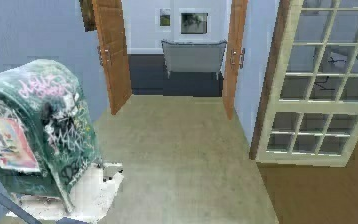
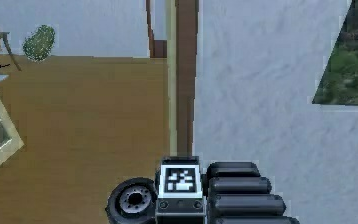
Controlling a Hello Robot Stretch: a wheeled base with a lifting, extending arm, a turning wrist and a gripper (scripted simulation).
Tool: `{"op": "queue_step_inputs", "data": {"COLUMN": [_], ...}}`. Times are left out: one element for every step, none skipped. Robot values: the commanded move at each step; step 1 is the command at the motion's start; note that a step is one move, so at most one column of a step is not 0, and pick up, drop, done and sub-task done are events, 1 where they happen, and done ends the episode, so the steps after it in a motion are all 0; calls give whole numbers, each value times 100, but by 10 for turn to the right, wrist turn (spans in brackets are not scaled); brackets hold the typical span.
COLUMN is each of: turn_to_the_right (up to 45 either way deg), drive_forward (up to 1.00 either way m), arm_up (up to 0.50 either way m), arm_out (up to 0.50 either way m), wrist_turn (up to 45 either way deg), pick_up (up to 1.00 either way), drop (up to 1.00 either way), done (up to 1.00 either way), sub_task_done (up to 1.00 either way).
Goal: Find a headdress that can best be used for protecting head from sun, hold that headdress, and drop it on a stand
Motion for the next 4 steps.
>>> {"op": "queue_step_inputs", "data": {"turn_to_the_right": [0, -30, 60, 0], "drive_forward": [100, 0, 0, 75], "arm_up": [0, 0, 0, 0], "arm_out": [0, 0, 0, 0], "wrist_turn": [0, 0, 0, 0], "pick_up": [0, 0, 0, 0], "drop": [0, 0, 0, 0], "done": [0, 0, 0, 0], "sub_task_done": [0, 0, 0, 0]}}
